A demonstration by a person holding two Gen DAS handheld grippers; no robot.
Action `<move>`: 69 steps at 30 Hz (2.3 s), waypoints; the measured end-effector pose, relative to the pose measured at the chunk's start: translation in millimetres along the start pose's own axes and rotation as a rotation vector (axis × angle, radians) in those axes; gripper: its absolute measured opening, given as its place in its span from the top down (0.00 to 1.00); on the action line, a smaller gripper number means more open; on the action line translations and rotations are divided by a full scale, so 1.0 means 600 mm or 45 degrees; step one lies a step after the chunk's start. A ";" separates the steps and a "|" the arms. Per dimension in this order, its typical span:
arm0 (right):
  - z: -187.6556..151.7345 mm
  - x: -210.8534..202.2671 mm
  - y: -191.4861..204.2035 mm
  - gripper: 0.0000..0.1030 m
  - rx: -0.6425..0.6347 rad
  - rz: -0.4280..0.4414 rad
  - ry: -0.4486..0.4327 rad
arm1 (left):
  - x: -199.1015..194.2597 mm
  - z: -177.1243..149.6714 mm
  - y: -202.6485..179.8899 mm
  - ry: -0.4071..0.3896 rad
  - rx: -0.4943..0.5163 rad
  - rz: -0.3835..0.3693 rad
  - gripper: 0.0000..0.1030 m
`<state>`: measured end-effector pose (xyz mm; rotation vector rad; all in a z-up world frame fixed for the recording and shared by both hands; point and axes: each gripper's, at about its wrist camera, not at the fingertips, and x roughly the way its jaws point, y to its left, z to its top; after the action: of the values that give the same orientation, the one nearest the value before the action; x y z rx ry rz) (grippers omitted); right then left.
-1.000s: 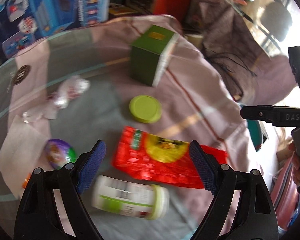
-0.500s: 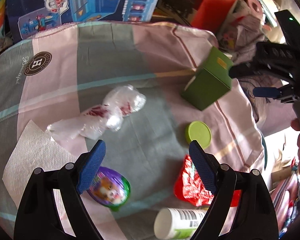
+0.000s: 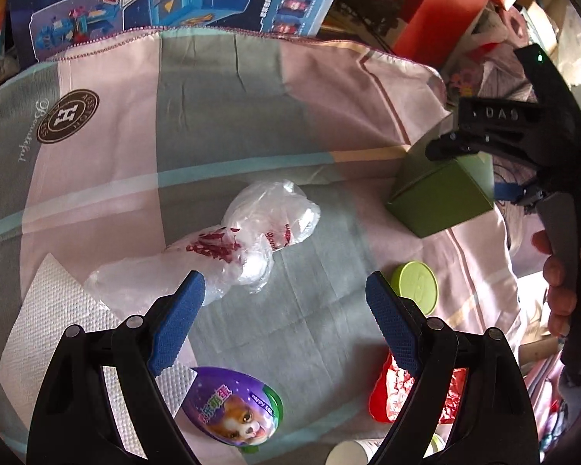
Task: Collect trash
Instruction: 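Grasp the green tea box with right gripper while left gripper grasps the plastic bag, then carry the green tea box and plastic bag over the teal bucket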
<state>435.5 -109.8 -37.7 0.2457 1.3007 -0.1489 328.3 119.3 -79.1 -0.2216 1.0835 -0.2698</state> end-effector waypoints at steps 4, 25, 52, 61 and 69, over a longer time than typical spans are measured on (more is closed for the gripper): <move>-0.010 0.002 -0.018 0.39 -0.065 0.026 -0.055 | -0.007 -0.002 0.001 -0.017 0.032 0.034 0.17; -0.091 -0.027 -0.102 0.40 -0.211 0.172 -0.044 | 0.066 0.007 -0.024 0.023 0.357 0.254 0.70; -0.207 -0.201 -0.426 0.40 0.005 0.299 -0.260 | -0.067 -0.112 -0.339 -0.014 0.397 -0.023 0.71; -0.248 -0.219 -0.601 0.40 0.182 0.296 -0.330 | -0.039 -0.141 -0.496 0.045 0.562 -0.074 0.72; -0.284 -0.206 -0.753 0.40 0.362 0.247 -0.350 | 0.012 -0.167 -0.637 0.122 0.724 -0.114 0.71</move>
<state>132.8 -504.6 -3.4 0.5722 0.9739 -0.1951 200.8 -248.6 -12.8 0.2543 1.0498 -0.6598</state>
